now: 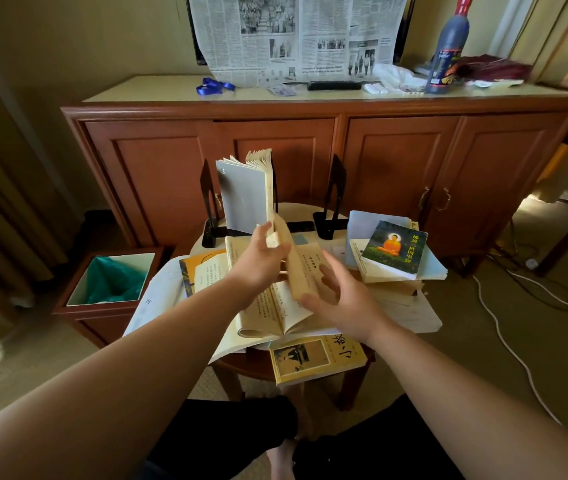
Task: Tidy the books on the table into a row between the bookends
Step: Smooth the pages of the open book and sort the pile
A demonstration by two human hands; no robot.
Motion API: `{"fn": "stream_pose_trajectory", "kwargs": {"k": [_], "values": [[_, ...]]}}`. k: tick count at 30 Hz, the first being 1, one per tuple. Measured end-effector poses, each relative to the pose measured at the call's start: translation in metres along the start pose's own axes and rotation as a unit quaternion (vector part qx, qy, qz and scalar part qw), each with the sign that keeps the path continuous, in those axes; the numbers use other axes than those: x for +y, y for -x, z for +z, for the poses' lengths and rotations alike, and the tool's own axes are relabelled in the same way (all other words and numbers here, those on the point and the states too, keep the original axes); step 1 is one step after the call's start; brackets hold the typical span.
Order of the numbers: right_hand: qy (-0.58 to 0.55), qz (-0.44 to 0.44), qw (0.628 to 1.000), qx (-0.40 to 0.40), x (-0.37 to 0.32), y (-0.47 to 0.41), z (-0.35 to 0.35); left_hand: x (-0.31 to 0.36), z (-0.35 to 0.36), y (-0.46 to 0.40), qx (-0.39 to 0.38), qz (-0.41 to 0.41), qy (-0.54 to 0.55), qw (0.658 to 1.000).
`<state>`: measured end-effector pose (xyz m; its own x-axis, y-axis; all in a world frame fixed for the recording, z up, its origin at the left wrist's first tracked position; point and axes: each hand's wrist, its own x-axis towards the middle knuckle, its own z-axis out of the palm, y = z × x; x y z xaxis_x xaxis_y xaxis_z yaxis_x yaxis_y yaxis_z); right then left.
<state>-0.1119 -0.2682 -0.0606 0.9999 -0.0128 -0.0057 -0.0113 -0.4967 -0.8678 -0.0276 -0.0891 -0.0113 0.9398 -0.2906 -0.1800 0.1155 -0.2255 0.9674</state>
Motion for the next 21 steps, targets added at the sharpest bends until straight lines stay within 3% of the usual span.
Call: {"fn": "stream_pose_trajectory", "kwargs": {"k": [2, 4, 8, 10, 12, 14, 17, 21], "values": [[0.052, -0.025, 0.998, -0.002, -0.002, 0.003, -0.003, -0.003, 0.002, -0.002, -0.048, -0.013, -0.011, 0.999], [0.081, -0.053, 0.995, 0.014, -0.002, 0.004, -0.004, -0.004, 0.003, 0.000, -0.082, -0.008, -0.137, 0.987], [0.132, -0.108, 0.978, 0.123, 0.006, 0.001, -0.003, -0.013, 0.002, -0.005, -0.127, 0.072, -0.431, 0.891], [0.172, -0.131, 0.961, 0.174, 0.004, 0.001, -0.004, -0.022, -0.002, -0.007, -0.135, 0.070, -0.497, 0.854], [0.245, -0.165, 0.934, 0.200, 0.002, 0.001, -0.005, -0.030, -0.004, -0.009, -0.144, 0.067, -0.505, 0.848], [0.348, -0.183, 0.900, 0.186, 0.002, -0.002, -0.005, -0.036, -0.004, -0.011, -0.135, 0.077, -0.530, 0.834], [0.474, -0.093, 0.872, 0.087, -0.007, -0.001, -0.001, -0.038, -0.003, -0.017, -0.115, 0.087, -0.592, 0.793], [0.500, -0.032, 0.865, 0.012, -0.012, -0.008, 0.008, -0.037, -0.001, -0.023, -0.112, 0.094, -0.651, 0.745]]}}
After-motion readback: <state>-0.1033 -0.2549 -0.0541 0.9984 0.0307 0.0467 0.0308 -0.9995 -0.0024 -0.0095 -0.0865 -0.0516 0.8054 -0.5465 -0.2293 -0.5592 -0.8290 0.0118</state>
